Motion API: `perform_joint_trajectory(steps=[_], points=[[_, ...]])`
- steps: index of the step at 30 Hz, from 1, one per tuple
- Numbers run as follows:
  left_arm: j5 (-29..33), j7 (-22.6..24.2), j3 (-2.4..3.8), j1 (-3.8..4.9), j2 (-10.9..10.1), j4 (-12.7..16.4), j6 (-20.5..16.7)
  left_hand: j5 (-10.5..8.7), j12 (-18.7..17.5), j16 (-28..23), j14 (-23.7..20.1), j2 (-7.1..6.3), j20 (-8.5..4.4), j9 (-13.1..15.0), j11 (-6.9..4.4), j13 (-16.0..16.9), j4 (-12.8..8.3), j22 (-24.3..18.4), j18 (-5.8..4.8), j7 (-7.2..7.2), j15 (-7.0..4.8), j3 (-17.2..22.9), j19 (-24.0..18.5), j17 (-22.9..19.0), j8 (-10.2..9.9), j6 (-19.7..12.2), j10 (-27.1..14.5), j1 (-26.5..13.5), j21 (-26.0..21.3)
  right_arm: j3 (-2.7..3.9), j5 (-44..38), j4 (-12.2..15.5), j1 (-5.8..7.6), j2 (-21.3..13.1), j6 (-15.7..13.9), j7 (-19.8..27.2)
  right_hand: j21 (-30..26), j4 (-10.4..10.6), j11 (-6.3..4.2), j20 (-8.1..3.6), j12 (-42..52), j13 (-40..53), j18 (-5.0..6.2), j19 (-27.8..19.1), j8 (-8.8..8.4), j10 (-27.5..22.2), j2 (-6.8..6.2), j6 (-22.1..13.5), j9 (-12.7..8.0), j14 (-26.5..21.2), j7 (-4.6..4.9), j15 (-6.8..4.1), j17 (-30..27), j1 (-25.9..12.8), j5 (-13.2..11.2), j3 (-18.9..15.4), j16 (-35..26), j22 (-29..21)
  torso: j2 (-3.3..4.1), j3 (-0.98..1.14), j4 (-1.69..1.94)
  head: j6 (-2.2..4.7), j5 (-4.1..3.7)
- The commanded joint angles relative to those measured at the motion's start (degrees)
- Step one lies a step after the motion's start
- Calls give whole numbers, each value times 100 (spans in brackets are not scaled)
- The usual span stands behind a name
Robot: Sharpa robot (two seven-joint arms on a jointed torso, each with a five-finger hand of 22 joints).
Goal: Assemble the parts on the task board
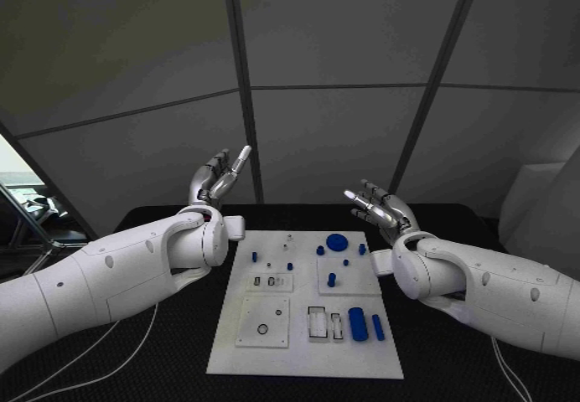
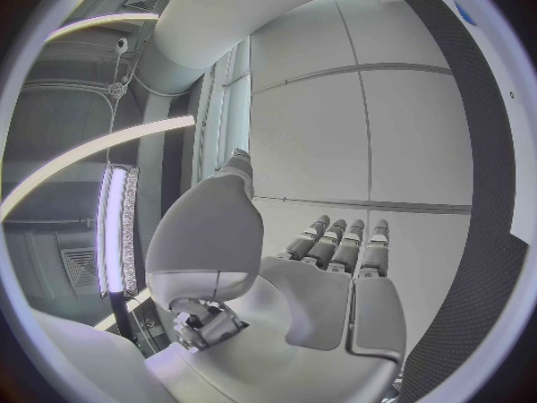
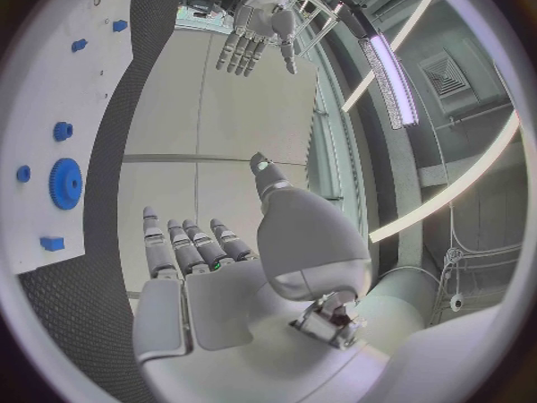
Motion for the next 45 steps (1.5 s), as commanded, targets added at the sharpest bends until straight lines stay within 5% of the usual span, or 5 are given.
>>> perform_joint_trajectory(steps=[1, 7, 11, 20, 45], points=[[91, 241, 6, 10, 8, -12, 309, 18, 38, 29, 119, 35, 114, 11, 112, 20, 36, 26, 67, 593, 105, 49, 76, 19, 35, 79, 119, 152, 47, 27, -631, -106, 25, 39, 936, -402, 281, -291, 121, 40, 178, 100, 15, 436, 157, 1041, -22, 800, 95, 1059, 886, 113, 101, 621, 79, 81, 177, 126, 1, 0, 0, 0, 0], [18, 153, -78, 10, -133, -99, 635, 1, 203, 244, 1068, 254, 240, 78, 326, 111, 26, 158, 37, 636, 264, 242, 634, 130, 144, 609, 967, 499, 287, 46, -1988, -382, 35, -41, 511, -116, 834, -539, 21, 28, 595, 242, 143, 1574, 458, 3185, -41, 2305, 246, 3322, 831, -22, 246, 993, 95, 184, 618, 371, 76, -1, 5, -75, -52], [-10, 177, -84, 8, -230, -75, 705, -6, 407, 629, 2577, 363, 229, 196, 422, 193, -21, 462, -9, 674, 301, 287, 2065, 274, 379, 1623, 2062, 810, 894, 48, -2419, -424, 39, -69, 390, -78, 1080, -644, -120, 23, 680, 232, 311, 2060, 565, 3922, -50, 3185, 282, 4049, 720, -190, 240, 1125, 56, 231, 703, 441, 126, 3, -5, -80, -63], [-266, 169, -88, -7, -502, 159, 819, 0, 833, 1064, 4399, 461, 142, 370, 81, 274, -277, 731, 301, 611, -100, 50, 3751, 392, 842, 3770, 4196, 1328, 1642, 51, -3279, -431, 103, -148, 326, -139, 1203, -774, -249, -10, 547, 214, 387, 2344, 518, 4426, -62, 4126, 258, 4588, 604, -326, 226, 1203, 74, 336, 585, 413, 295, 20, -4, -51, -92], [-673, -191, -77, -19, -1303, 1617, 1088, -5, 718, 908, 5226, 712, -95, 234, -108, 259, -767, 757, 285, 473, -314, -220, 4423, 612, 657, 4304, 4962, 1620, 1865, 63, -7674, -63, 867, -215, 1623, -2372, 3524, -1104, -733, -907, 226, 229, 378, 4141, 298, 5630, -515, 5038, 257, 7441, 279, -1145, 1104, 812, -180, 917, 1488, 1597, 935, -52, 308, 104, -453]])
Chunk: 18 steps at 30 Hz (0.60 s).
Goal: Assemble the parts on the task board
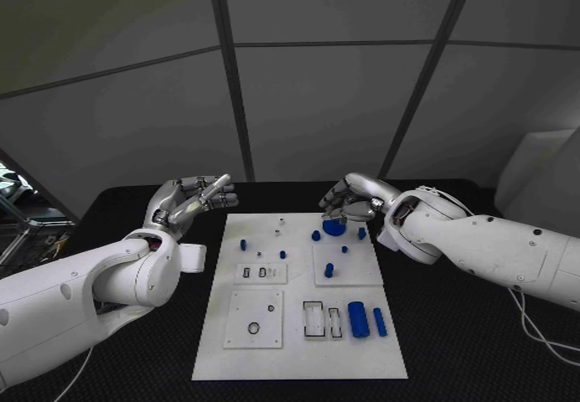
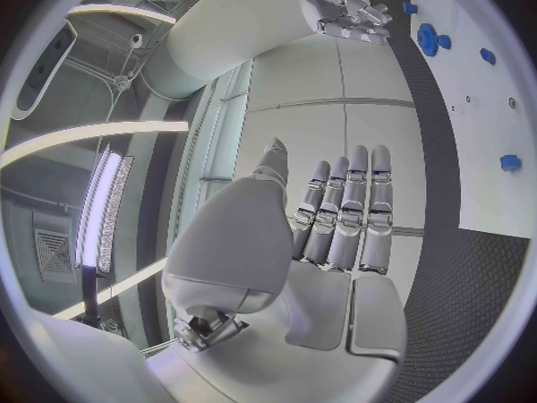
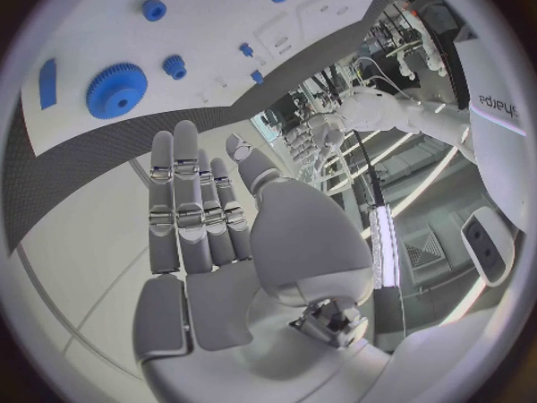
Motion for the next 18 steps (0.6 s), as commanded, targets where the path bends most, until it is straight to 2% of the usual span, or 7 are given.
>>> perform_joint_trajectory(steps=[1, 5, 7, 8, 12, 14, 18], points=[[-117, -89, 13, 10, -9, 71, 181, -5, -38, -47, -35, 26, 8, -7, 15, -13, -44, -10, -71, 12, 23, -4, 36, 9, -30, 19, -25, 55, 19, 7, -1347, 76, 35, 23, 540, -775, 268, 22, -38, -45, -3, 14, 111, 138, -28, -19, -46, 11, 6, 253, -38, -65, 186, 1, -34, 36, 218, 155, 103, -23, 94, -6, -56], [-119, -117, 16, 12, -12, 111, 204, -5, -51, -65, -44, 32, 9, -8, 18, -15, -52, -12, -72, 15, 27, -10, 38, 9, -40, 20, -30, 51, 17, 8, -1836, 88, 58, 112, 695, -1027, 899, 104, -71, -116, -6, 19, 101, 181, -48, -34, -130, 8, 2, 291, -88, -122, 891, -39, -91, 148, 1262, 560, 144, -21, 116, -11, -69], [-119, -122, 16, 12, -12, 120, 208, -5, -53, -68, -46, 32, 9, -8, 18, -16, -52, -12, -72, 15, 28, -11, 39, 9, -41, 20, -30, 50, 17, 8, -1911, 88, 61, 132, 724, -1062, 993, 119, -76, -116, -6, 19, 100, 178, -50, -59, -145, -3, 1, 289, -87, -121, 983, -44, -96, 167, 1393, 630, 156, -23, 121, -24, -79], [-119, -129, 17, 12, -11, 132, 213, -5, -55, -71, -47, 33, 10, -8, 18, -16, -53, -12, -72, 16, 28, -12, 39, 9, -43, 20, -31, 48, 17, 8, -2001, 88, 64, 158, 760, -1099, 1351, 170, -77, -109, 23, 30, 66, 232, -43, -136, -182, -47, 3, 225, -69, -105, 1241, -49, -101, 213, 1762, 995, 168, -22, 127, -32, -87], [-116, -141, 17, 13, -3, 159, 226, -6, -63, -83, -53, 37, 11, -8, 21, -17, -56, -13, -72, 19, 31, -17, 42, 9, -50, 21, -34, 42, 16, 9, -2184, 95, 69, 213, 812, -1162, 2077, 265, -60, -87, 22, 34, -38, 441, -47, -222, -274, -93, 3, 198, -74, -92, 1751, -25, -106, 284, 2383, 1897, 182, -22, 125, -43, -84], [-115, -147, 17, 13, 2, 170, 229, -5, -73, -98, -61, 44, 12, -9, 24, -18, -58, -15, -73, 21, 34, -22, 45, 9, -57, 23, -37, 34, 15, 9, -2256, 95, 70, 237, 831, -1188, 2338, 300, -53, -80, 25, 36, -87, 573, -46, -237, -292, -99, 3, 221, -81, -95, 2180, -13, -104, 312, 2809, 2246, 191, -14, 122, -42, -77], [-114, -158, 18, 13, 7, 188, 235, -5, -73, -98, -61, 44, 12, -9, 24, -18, -58, -15, -73, 21, 34, -22, 45, 9, -57, 23, -37, 34, 15, 8, -2358, 70, 71, 271, 891, -1251, 2704, 368, -43, -70, 32, 40, -148, 717, -42, -249, -325, -103, 5, 202, -86, -89, 2747, 14, -69, 396, 3400, 2714, 196, -14, 128, -50, -83]])
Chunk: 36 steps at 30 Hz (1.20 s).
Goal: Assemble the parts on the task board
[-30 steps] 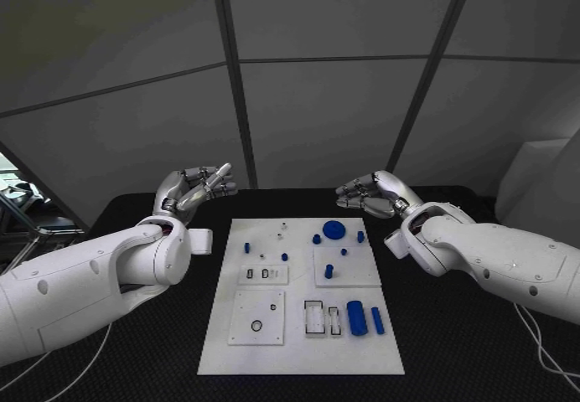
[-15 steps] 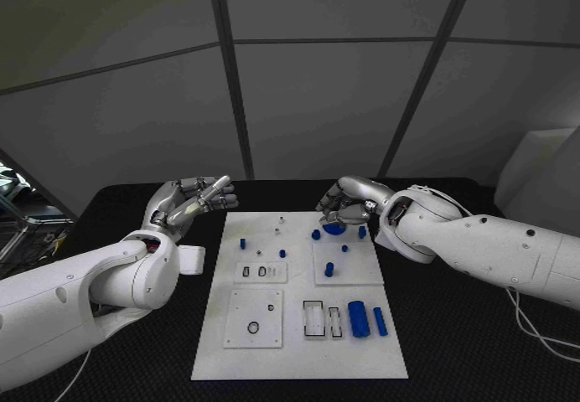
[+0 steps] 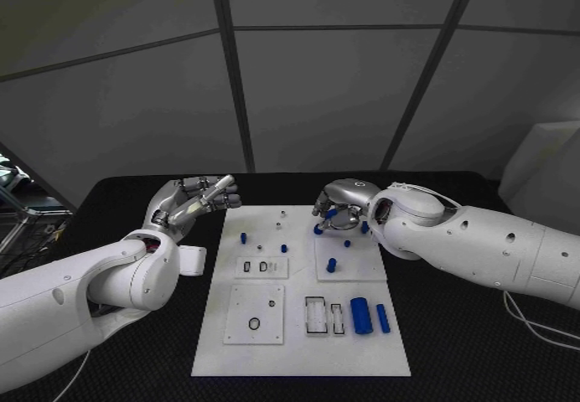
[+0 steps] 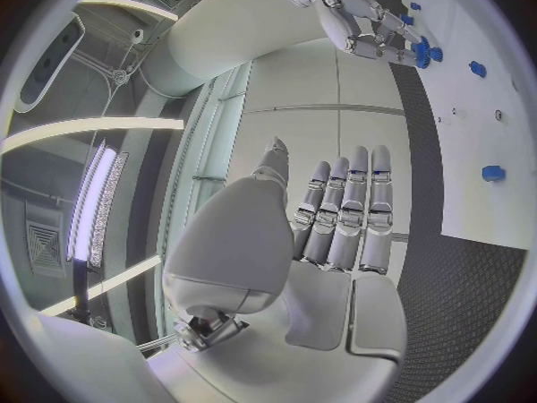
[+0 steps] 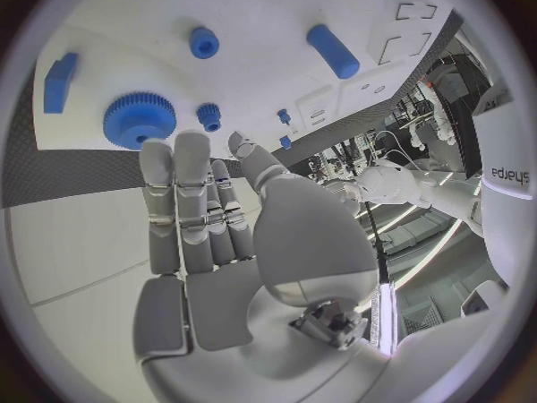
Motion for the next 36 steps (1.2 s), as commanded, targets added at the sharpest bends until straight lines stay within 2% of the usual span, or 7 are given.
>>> perform_joint_trajectory(steps=[1, 8, 12, 17, 26, 36], points=[[-50, -25, 8, 10, 7, 28, 102, -5, -27, -36, -40, 21, 12, -9, 23, -5, -28, -9, -73, 21, 13, 8, 45, 5, -36, 23, -36, 11, 19, 6, -409, -16, 18, 24, 214, -219, 202, 39, 16, 7, 29, 7, -108, 80, -17, -56, -63, -51, 3, 147, -2, 13, 311, 1, 3, 50, 326, 259, 17, 7, 11, -16, -10], [-49, -51, 8, 11, 5, 42, 120, -5, -39, -53, -50, 27, 13, -10, 26, -6, -34, -11, -73, 24, 17, 3, 48, 5, -46, 23, -40, 7, 17, 5, -476, -93, 19, 104, 387, -272, 461, 119, 14, 19, 41, 12, -149, 167, -10, -51, -94, -46, 6, 110, -5, 20, 678, 32, -13, 157, 730, 594, 29, 15, 19, -35, -4], [-49, -72, 8, 11, 3, 44, 124, -5, -39, -53, -50, 27, 13, -10, 26, -6, -34, -11, -73, 24, 17, 3, 48, 5, -46, 23, -40, 7, 17, 5, -489, -134, 19, 154, 487, -283, 620, 148, 7, 19, 50, 14, -182, 267, -1, -20, -96, -14, 9, 127, -13, 16, 923, 58, -28, 235, 979, 823, 40, 25, 9, -35, 3], [-49, -108, 8, 13, 10, 45, 137, -6, -84, -91, -53, 41, 18, -15, 45, -11, -54, -15, -74, 47, 26, -14, 61, 10, -88, -3, -75, -2, 17, 4, -496, -220, 19, 227, 599, -287, 1032, 227, 6, 25, 46, 8, -283, 581, -5, 16, -142, 18, 8, 181, -11, 22, 1545, 75, -43, 407, 1601, 1452, 49, 29, 7, -41, -9], [-49, -125, 8, 15, 8, 44, 156, -6, -88, -94, -53, 42, 18, -15, 46, -12, -56, -16, -74, 48, 27, -15, 63, 11, -91, -5, -79, -3, 17, 2, -498, -347, 19, 332, 723, -256, 1262, 300, -8, 27, 64, 10, -336, 743, 4, 104, -149, 72, 11, 189, -15, 21, 1877, 105, -65, 593, 1952, 1801, 60, 35, 21, -60, -5], [-49, -133, 9, 18, 6, 38, 163, -6, -95, -100, -53, 47, 19, -15, 49, -12, -61, -16, -74, 51, 28, -15, 65, 12, -97, -7, -84, -1, 17, 1, -498, -411, 18, 395, 730, -215, 1484, 397, -49, 12, 115, 23, -395, 935, 36, 313, -133, 204, 23, 210, -34, -6, 2188, 120, -78, 797, 2271, 2163, 67, 43, 5, -78, 16]])
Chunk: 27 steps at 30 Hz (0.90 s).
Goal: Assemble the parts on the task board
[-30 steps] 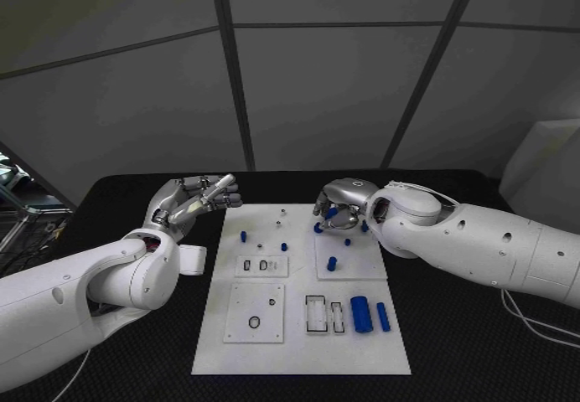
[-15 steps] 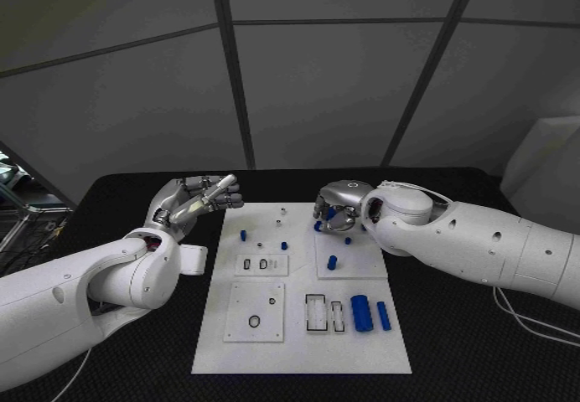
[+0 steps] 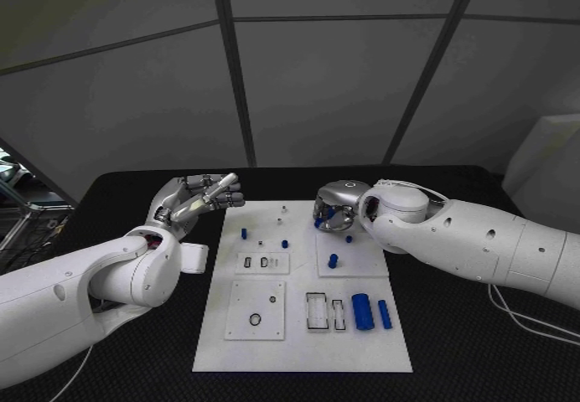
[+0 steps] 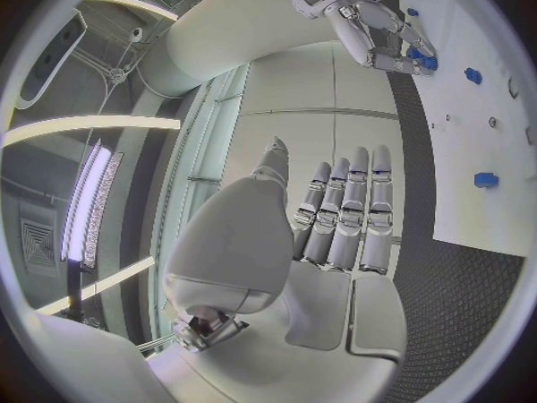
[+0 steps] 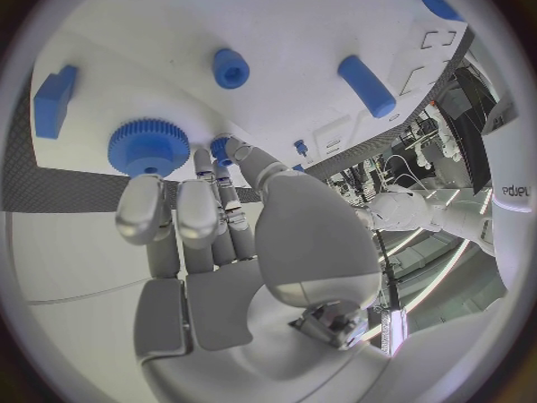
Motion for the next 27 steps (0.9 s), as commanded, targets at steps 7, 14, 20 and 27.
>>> perform_joint_trajectory(steps=[7, 14, 20, 27], points=[[-36, -6, 7, 14, -2, 1, 75, -5, -47, -43, -32, 53, -2, -6, 9, -8, -42, -7, -73, 53, 9, 7, 47, 9, -40, -10, -47, 0, 18, 1, -59, -10, 10, 10, -92, 46, 167, 41, -54, -36, 65, 20, -118, 151, 75, 225, 86, 216, 21, 204, -27, -43, 180, 171, -290, 324, 212, 267, 9, 6, -8, -26, 0], [-36, -25, 7, 17, -14, -8, 88, -5, -52, -48, -32, 59, -1, -6, 10, -8, -46, -8, -73, 54, 11, 7, 49, 10, -45, -12, -51, 1, 18, 3, -28, 201, 9, -97, -739, 133, 274, 78, -100, -62, 94, 50, -151, 254, 114, 356, 59, 341, 35, 199, -68, -72, 236, 192, -262, 456, 295, 453, 9, 12, -12, -2, 11], [-22, -41, 7, 20, -27, -41, 100, -6, -56, -51, -32, 63, -1, -6, 11, -8, -47, -8, -74, 55, 11, 7, 50, 10, -48, -13, -54, 1, 17, 7, 72, 412, 14, -187, -1166, 132, 295, 161, -97, -67, 57, 50, -154, 250, 89, 348, -31, 336, 26, 188, -67, -71, 244, 116, -321, 491, 331, 477, 1, 0, -16, 34, 27], [-9, -56, 7, 25, -21, -75, 112, -6, -56, -51, -32, 63, -1, -6, 11, -8, -47, -8, -74, 55, 11, 7, 50, 10, -48, -13, -54, 1, 17, 8, 20, 243, 55, 13, -1399, 74, 305, 200, -92, -65, 44, 50, -156, 254, 77, 345, -62, 331, 22, 186, -66, -68, 257, 88, -352, 504, 352, 495, 20, 5, 3, 74, 39]])
